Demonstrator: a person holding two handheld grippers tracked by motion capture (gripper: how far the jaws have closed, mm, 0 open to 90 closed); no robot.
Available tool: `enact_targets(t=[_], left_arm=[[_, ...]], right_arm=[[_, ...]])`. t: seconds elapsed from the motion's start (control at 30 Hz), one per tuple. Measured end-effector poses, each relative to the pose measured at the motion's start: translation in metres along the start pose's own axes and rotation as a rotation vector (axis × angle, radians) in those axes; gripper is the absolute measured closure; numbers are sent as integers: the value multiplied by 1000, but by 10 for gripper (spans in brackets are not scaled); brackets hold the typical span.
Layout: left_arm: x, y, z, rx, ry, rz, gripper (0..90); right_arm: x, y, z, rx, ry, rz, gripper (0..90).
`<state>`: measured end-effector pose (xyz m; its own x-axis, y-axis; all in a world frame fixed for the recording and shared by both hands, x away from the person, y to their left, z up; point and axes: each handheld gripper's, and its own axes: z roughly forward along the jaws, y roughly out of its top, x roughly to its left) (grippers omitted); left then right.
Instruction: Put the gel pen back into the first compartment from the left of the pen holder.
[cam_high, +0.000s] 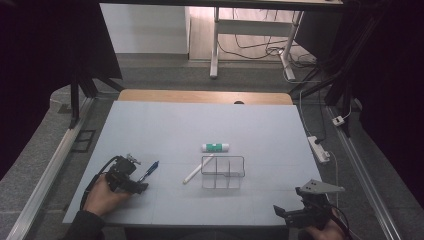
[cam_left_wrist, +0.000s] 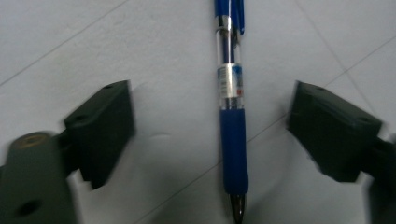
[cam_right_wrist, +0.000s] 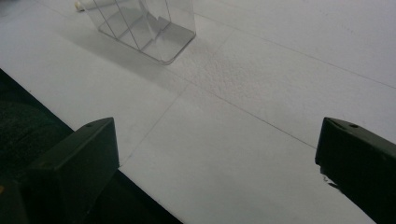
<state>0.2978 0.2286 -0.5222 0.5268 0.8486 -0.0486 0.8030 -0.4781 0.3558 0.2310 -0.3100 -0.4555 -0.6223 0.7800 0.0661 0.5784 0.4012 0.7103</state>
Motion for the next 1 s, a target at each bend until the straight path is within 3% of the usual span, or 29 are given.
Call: enact_targets(t=[0.07,0.17,0.33,0.4,0.47,0.73,0.87,1.0], left_arm=[[1,-1,-3,-7,0,-7,331],[0,-2,-5,-4,5,-3,463],[-8,-1,-7,10,-6,55,678],[-8,0,-7,15,-14,54,779],[-6,0,-7,16,-30,32,792],[-2,1,-8,16,-59,15,797],[-3,1,-11,-9,-79,34,796],[-7,3,-16,-42,-100,90,796]], right_arm=[[0,0,0,1,0,0,0],[0,0,0,1,0,2,0],[0,0,0,1,0,0,0],[0,0,0,2,0,0,0],[0,0,0,2,-1,2,0],[0,0,0,2,-1,-1,0],[0,0,0,2,-1,2,0],[0,0,0,-1,-3,0,0]])
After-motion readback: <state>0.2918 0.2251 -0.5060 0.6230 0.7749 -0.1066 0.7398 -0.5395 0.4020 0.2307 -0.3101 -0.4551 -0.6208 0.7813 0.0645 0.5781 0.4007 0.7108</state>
